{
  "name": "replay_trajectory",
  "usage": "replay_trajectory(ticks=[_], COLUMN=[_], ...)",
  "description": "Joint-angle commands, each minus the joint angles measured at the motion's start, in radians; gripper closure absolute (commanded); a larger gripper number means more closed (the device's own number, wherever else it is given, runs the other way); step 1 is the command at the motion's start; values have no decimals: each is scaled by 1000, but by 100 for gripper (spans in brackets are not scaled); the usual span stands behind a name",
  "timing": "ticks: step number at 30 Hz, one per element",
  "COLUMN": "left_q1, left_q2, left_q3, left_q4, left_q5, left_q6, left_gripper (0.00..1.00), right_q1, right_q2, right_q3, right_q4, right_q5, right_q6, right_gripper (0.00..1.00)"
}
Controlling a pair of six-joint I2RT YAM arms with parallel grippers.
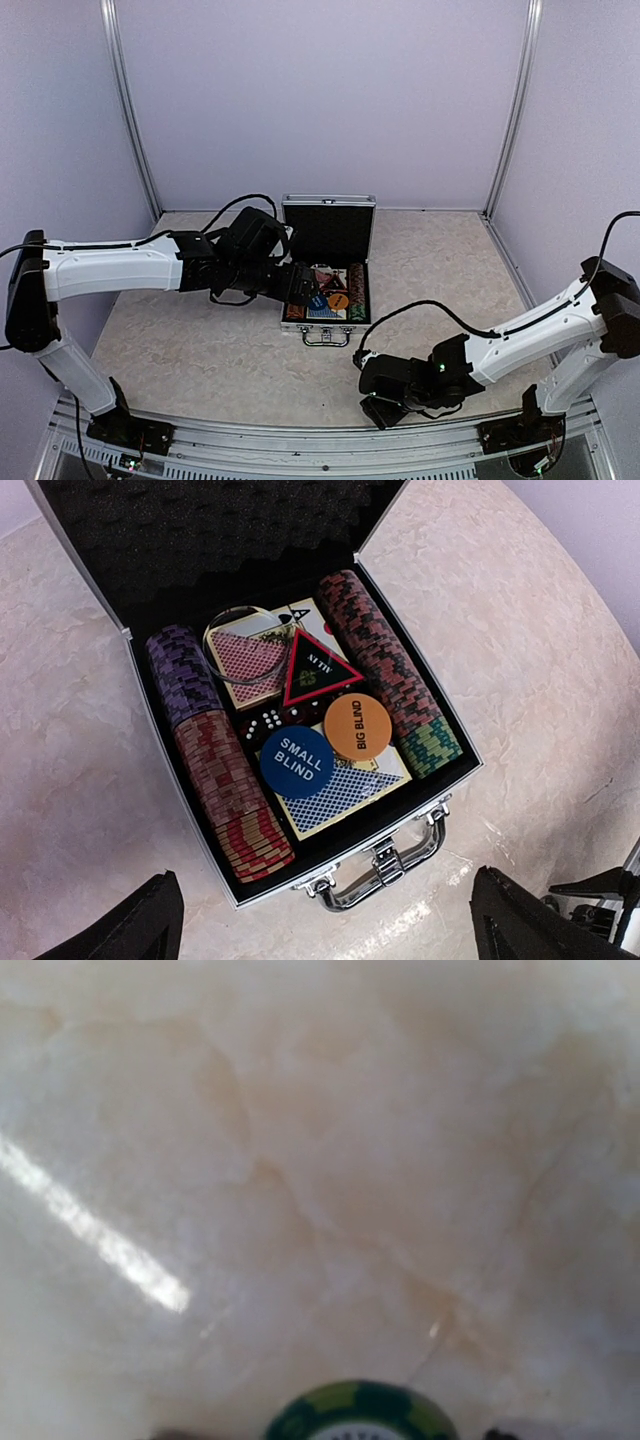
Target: Pack up texas hold em set
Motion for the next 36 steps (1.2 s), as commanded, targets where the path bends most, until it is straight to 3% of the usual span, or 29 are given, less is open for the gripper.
replay_trajectory(ticks=[1,6,14,26,36], left_q1=[-6,-6,-18,-42,-85], left_q2=[-30,-29,-22,-15,52], left_q3=[-15,-13,-51,-159,-157], left_q4=[20,22,30,81,138], left_q5=[5,17,66,191,285], left_q6=[-15,-26,-79,-152,-172], left_gripper=[1,1,1,1,1], right_q1=[11,11,11,12,10], right_q2=[7,11,13,11,7], right_q3=[-53,-51,-41,32,94], right_q4=[-46,-37,-45,-73,-91], right_q5=[-47,-52,-41,0,39], right_q6=[22,14,-10,-71,-127], right_gripper=[39,47,71,71,70])
